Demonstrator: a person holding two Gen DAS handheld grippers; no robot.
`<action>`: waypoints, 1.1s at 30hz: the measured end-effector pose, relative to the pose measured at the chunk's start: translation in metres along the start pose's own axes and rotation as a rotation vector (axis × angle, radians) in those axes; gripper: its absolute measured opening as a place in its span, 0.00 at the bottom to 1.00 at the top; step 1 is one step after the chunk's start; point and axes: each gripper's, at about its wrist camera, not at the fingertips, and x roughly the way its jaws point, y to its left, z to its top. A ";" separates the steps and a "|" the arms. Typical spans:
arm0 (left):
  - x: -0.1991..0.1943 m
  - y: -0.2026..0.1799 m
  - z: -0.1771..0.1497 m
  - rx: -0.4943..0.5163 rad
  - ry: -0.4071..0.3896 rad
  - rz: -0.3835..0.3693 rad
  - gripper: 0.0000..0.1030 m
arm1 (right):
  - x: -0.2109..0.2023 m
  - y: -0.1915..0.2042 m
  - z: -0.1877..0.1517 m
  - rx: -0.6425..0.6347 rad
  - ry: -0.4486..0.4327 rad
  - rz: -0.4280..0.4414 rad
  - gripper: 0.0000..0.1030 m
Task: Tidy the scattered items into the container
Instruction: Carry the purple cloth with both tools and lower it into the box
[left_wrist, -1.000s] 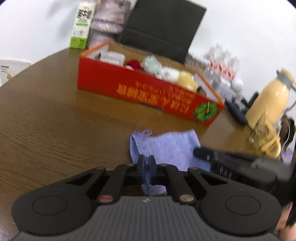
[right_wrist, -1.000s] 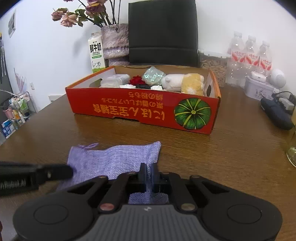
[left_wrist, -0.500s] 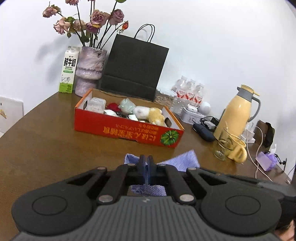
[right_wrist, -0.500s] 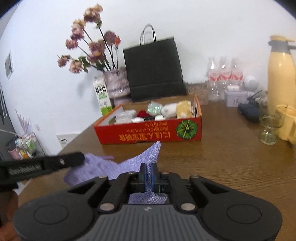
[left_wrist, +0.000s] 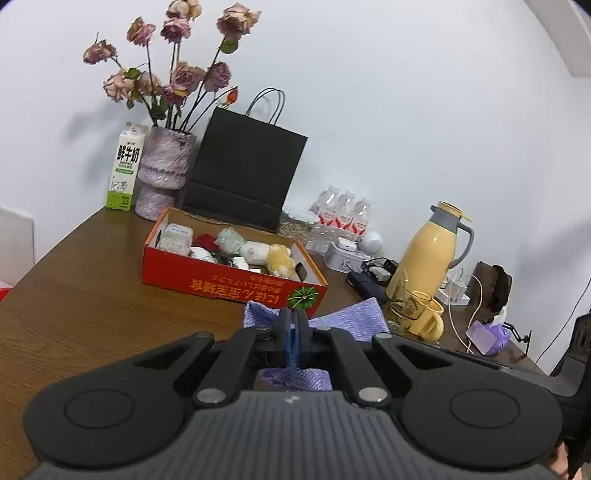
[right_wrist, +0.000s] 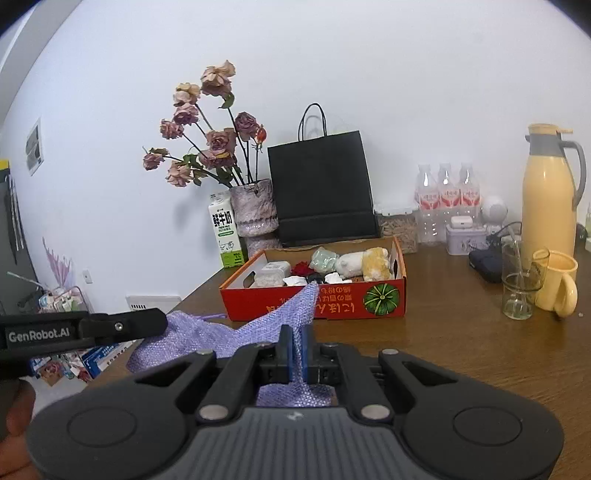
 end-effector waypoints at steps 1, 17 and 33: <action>0.003 0.003 0.002 -0.004 0.007 0.002 0.03 | 0.002 0.000 0.002 0.003 0.001 0.003 0.04; 0.174 0.040 0.153 0.154 0.086 0.052 0.03 | 0.167 -0.008 0.136 -0.066 -0.023 -0.002 0.04; 0.346 0.132 0.124 0.173 0.396 0.158 0.03 | 0.393 -0.043 0.102 -0.100 0.372 -0.053 0.04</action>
